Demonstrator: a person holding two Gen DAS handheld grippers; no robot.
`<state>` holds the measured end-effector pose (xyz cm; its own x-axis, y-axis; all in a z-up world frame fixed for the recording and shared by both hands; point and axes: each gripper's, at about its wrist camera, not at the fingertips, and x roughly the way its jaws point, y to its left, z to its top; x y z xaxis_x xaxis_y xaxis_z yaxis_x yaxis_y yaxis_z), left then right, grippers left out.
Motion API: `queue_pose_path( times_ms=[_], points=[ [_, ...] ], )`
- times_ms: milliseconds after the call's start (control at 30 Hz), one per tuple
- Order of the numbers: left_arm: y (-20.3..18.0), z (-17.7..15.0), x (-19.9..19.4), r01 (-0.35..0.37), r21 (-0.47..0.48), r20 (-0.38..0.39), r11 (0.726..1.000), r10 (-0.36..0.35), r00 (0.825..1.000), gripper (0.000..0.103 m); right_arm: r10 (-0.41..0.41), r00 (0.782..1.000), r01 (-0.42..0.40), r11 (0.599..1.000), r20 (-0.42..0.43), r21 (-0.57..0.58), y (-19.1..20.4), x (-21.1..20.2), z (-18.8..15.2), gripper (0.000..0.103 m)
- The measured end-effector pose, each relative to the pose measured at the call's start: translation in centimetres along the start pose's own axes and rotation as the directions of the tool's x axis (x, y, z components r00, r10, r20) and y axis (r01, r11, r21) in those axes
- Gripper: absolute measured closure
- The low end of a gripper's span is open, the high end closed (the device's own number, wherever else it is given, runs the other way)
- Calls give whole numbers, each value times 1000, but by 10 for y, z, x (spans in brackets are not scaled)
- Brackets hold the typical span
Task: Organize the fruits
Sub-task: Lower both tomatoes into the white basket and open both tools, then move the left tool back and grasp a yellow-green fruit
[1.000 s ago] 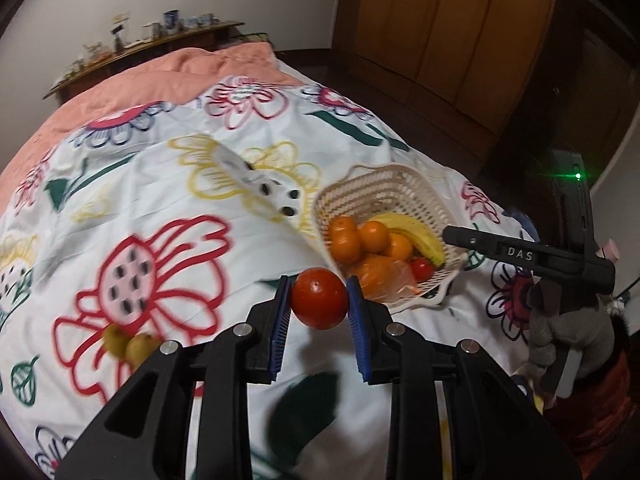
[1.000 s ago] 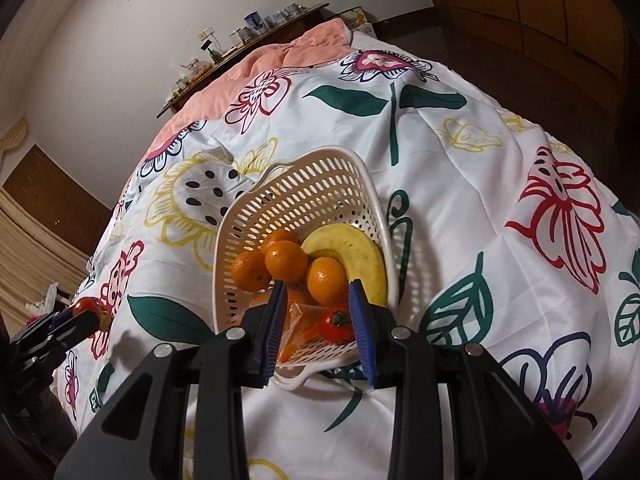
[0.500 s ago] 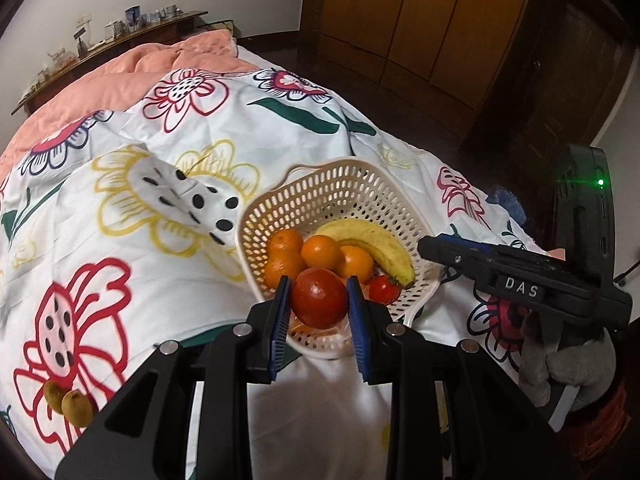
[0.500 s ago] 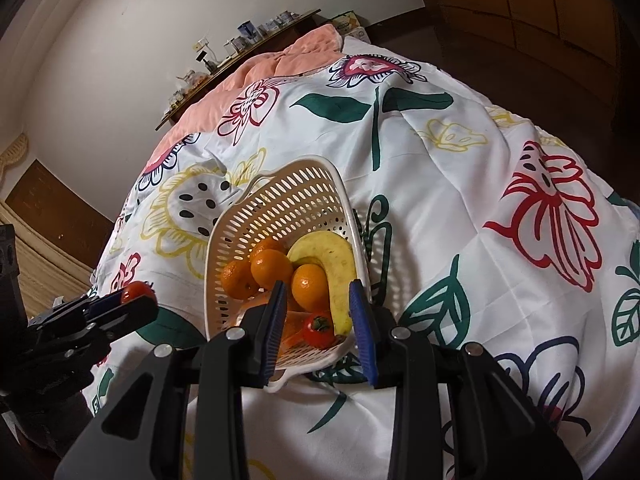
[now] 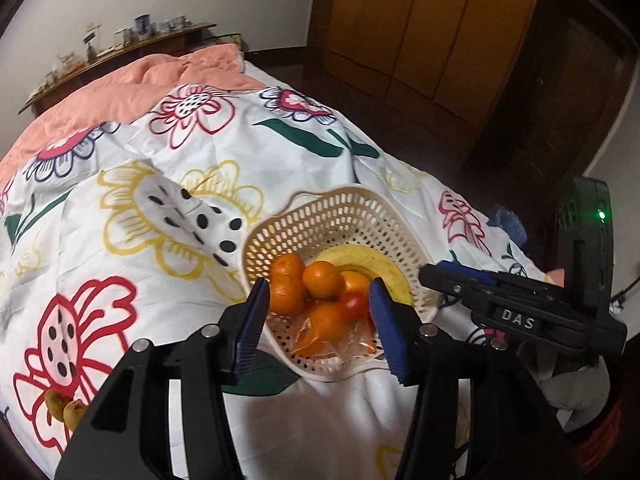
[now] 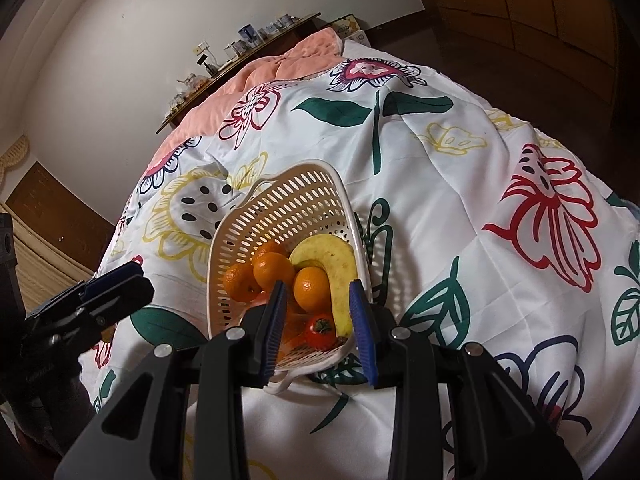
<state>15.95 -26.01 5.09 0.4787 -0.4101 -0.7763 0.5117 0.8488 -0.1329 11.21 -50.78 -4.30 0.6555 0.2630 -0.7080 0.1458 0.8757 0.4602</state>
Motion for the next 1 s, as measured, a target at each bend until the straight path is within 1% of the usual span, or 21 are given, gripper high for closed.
queue_pose_path(
  times_ms=[133,233,400,500,767,1000],
  points=[
    [12,-1,-5,-20,-36,3,999,20,1000,47,4,1000,-4,1000,5,-3,2,-2,1,71],
    [20,-3,-8,-36,-64,5,997,36,999,41,3,1000,-3,1000,13,-1,2,-4,1,71],
    [29,-7,-16,-60,-86,14,995,61,998,38,5,1000,-5,1000,19,-3,4,-6,1,71],
    [32,-11,-20,-69,-97,16,993,71,997,33,11,1000,-11,1000,15,-7,5,-5,0,71],
    [41,-17,-31,-97,-110,29,989,101,994,32,17,1000,-17,1000,18,-15,10,-6,0,70],
    [62,-23,-50,-131,-144,55,981,140,989,32,26,1000,-26,999,14,-27,16,-6,-2,70]
  ],
)
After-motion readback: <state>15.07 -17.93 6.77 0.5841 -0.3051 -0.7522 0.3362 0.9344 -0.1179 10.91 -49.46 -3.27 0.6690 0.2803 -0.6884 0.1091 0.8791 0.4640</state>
